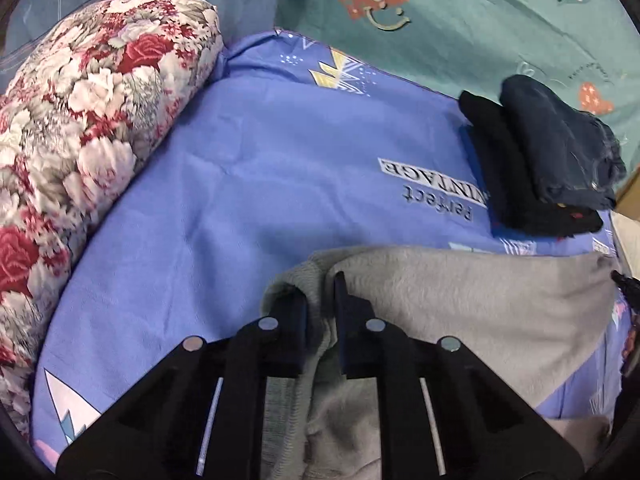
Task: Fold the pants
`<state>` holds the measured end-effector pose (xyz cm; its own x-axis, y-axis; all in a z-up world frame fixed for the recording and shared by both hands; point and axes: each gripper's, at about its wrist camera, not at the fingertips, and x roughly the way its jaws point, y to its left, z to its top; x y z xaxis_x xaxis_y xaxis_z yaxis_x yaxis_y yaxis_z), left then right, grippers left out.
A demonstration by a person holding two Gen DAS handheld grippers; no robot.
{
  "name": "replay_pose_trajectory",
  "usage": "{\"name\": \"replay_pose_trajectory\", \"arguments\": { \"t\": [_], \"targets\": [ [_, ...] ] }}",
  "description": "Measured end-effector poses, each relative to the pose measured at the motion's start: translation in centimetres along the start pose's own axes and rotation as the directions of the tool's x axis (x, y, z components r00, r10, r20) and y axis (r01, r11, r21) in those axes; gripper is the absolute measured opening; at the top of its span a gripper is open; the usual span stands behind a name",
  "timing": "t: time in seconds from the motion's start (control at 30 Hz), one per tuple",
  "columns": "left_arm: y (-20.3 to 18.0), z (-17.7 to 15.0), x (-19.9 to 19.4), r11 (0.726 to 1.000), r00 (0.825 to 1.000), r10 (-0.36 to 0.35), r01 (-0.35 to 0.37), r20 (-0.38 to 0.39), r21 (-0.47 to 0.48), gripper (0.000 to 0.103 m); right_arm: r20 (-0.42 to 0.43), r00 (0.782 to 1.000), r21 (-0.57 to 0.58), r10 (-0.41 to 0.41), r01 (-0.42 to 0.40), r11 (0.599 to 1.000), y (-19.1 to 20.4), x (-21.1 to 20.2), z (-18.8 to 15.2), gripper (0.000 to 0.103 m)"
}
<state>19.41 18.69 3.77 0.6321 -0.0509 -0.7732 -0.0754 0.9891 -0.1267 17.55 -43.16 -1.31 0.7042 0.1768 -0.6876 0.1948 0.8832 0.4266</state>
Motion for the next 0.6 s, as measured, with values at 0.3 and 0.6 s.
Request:
{"name": "replay_pose_trajectory", "arguments": {
  "t": [0.3, 0.6],
  "targets": [
    [0.5, -1.0, 7.4, 0.992, 0.985, 0.126, -0.126, -0.114, 0.01, 0.019, -0.118, 0.969, 0.032, -0.216, 0.221, 0.975, -1.9, 2.3, 0.7, 0.061],
    [0.3, -1.4, 7.3, 0.991, 0.986, 0.132, -0.131, -0.104, 0.01, 0.021, -0.054, 0.998, 0.25, 0.019, -0.005, 0.968, -7.1, 1.4, 1.3, 0.079]
  ]
}}
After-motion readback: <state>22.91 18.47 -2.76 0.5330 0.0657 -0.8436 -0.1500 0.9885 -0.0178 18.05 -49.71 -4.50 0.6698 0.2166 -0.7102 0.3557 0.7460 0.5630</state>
